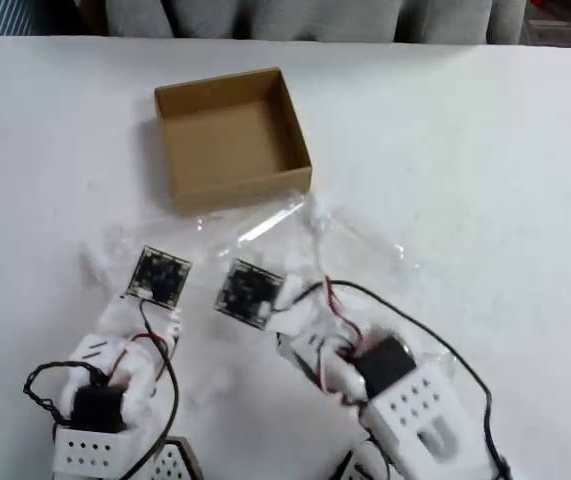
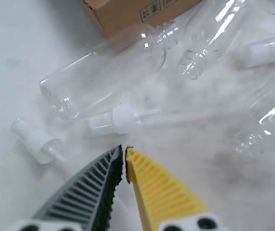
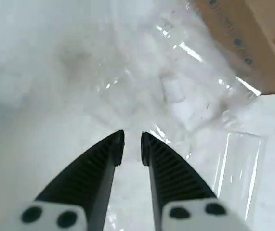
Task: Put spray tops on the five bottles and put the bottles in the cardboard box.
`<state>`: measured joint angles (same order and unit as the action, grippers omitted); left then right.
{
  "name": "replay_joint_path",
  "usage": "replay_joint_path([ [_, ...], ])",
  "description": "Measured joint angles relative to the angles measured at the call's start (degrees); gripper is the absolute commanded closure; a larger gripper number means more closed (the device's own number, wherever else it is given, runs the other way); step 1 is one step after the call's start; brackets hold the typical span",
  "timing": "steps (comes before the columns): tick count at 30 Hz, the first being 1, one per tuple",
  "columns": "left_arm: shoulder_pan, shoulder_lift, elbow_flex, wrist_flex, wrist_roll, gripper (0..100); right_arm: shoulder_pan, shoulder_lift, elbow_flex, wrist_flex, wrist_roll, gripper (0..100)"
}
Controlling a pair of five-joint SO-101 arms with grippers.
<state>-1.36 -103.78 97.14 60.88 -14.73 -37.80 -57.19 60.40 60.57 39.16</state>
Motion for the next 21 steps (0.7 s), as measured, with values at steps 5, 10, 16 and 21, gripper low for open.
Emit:
replay_joint_path([
  [5,0.0,0.0,0.0,0.0,0.0,98,2.6,4.9,-9.2,14.1,7.1,96.3],
  [10,0.0,0.0,0.0,0.0,0.0,98,13.2,5.0,-12.4,24.9,16.7,88.9],
  [16,0.0,0.0,0.0,0.0,0.0,98,27.5,5.2,-12.6,32.4,32.2,74.0],
  [21,0.0,0.0,0.0,0.0,0.0,98,35.3,5.2,-7.1,35.3,47.7,71.9],
])
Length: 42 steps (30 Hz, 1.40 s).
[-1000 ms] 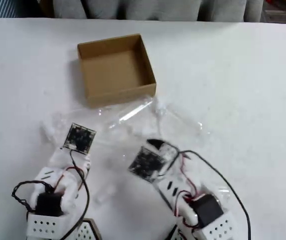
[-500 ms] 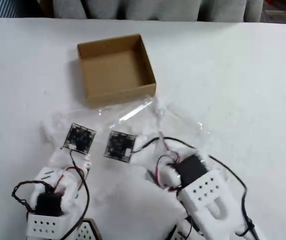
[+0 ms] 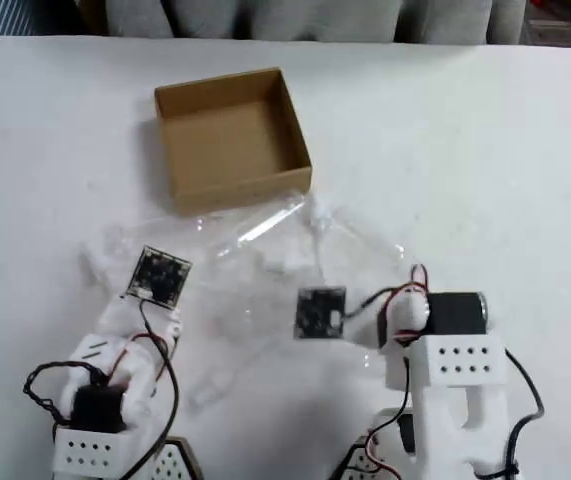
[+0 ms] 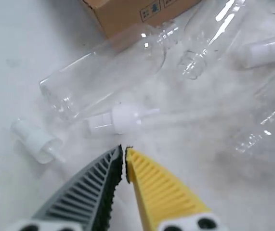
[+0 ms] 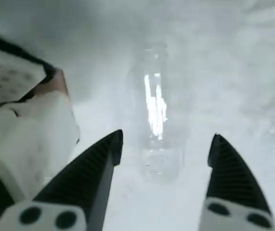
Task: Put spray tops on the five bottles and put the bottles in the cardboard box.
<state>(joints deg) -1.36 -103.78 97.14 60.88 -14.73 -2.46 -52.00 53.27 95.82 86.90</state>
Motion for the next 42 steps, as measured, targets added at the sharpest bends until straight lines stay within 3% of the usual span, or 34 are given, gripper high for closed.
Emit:
replay_joint_path([
  [8,0.0,0.0,0.0,0.0,0.0,98,0.9,0.0,11.4,-9.7,3.5,67.8],
  [16,0.0,0.0,0.0,0.0,0.0,98,-3.1,0.0,20.2,-22.7,-1.7,68.0],
  [19,0.0,0.0,0.0,0.0,0.0,98,-3.1,0.0,22.6,-26.5,-2.5,76.3],
  [23,0.0,0.0,0.0,0.0,0.0,98,-3.3,0.3,23.3,-29.5,-3.2,99.8],
  [24,0.0,0.0,0.0,0.0,0.0,98,-3.3,0.3,23.3,-30.2,-3.8,96.8],
  [31,0.0,0.0,0.0,0.0,0.0,98,-3.3,0.4,17.1,-33.1,-23.4,98.2],
  [42,0.0,0.0,0.0,0.0,0.0,98,-3.3,0.6,5.2,-32.2,-69.3,98.1],
])
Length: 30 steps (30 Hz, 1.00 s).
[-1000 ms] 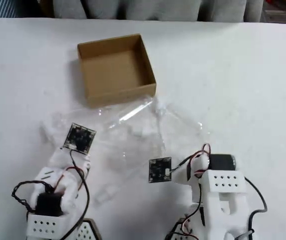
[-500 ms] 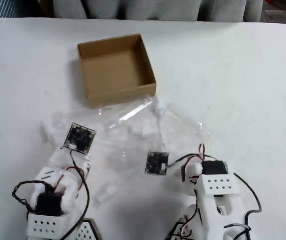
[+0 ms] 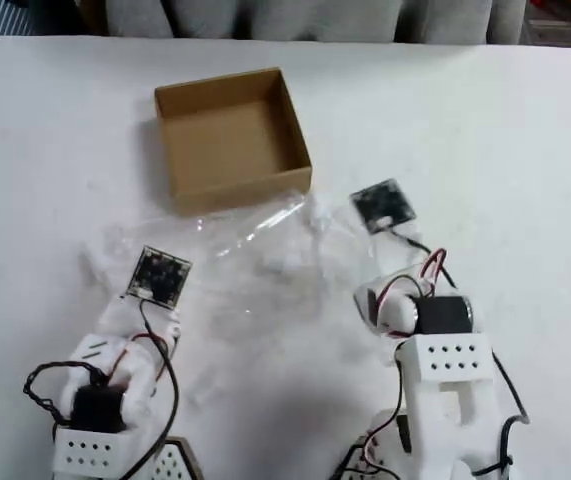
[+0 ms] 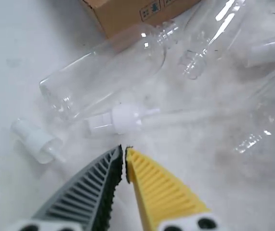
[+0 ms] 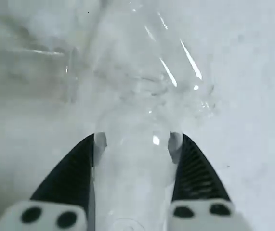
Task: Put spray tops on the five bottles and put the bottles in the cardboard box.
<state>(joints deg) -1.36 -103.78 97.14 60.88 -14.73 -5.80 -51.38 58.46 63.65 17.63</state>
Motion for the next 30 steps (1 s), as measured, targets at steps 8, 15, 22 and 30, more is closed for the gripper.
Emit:
replay_joint_path([
  [8,0.0,0.0,0.0,0.0,0.0,98,0.0,9.3,-0.1,-4.7,-6.9,98.0],
  [15,0.0,0.0,0.0,0.0,0.0,98,-1.4,24.1,-3.9,-9.5,-10.0,73.7],
  [22,0.0,0.0,0.0,0.0,0.0,98,-1.5,26.9,-15.0,1.2,-10.2,75.8],
  [30,-3.3,0.0,0.0,0.0,0.0,98,-1.4,24.4,-27.6,15.6,-10.2,96.7],
])
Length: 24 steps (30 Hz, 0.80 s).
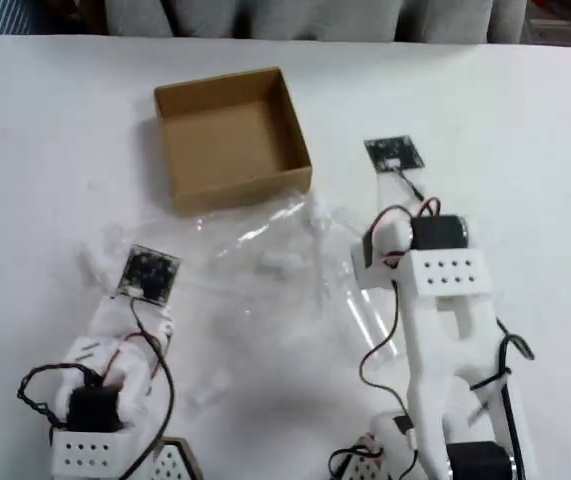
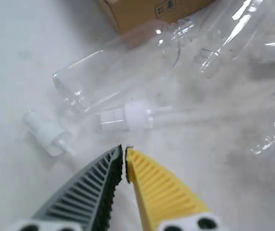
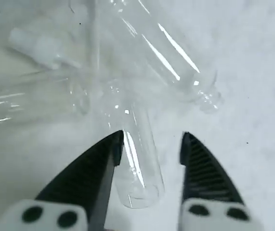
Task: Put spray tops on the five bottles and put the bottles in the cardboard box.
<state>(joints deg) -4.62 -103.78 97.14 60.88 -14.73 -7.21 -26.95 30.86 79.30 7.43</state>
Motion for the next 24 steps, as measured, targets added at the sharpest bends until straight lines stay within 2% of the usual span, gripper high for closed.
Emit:
replay_joint_path([
  [4,-4.1,0.0,0.0,-2.4,0.0,98,-3.4,-2.9,-1.1,3.3,2.4,98.1],
  [9,-12.6,0.0,0.0,-6.8,0.0,97,-13.4,-6.9,-1.1,7.1,7.6,98.2],
  [11,-13.4,0.0,0.0,-6.9,1.1,94,-18.1,-8.5,0.0,6.9,8.4,98.2],
  [14,-14.6,0.0,0.0,-7.0,3.1,90,-25.5,-10.2,4.8,4.1,9.5,98.2],
  [18,-15.9,0.0,-0.2,-7.0,5.0,90,-33.9,-10.5,11.9,-0.4,12.7,98.0],
  [22,-16.8,4.9,-2.0,-7.5,6.0,90,-39.4,-10.5,16.2,-4.0,14.2,98.1],
  [24,-17.6,9.6,-3.7,-10.4,6.0,90,-41.3,-10.5,17.1,-4.8,14.2,98.1],
])
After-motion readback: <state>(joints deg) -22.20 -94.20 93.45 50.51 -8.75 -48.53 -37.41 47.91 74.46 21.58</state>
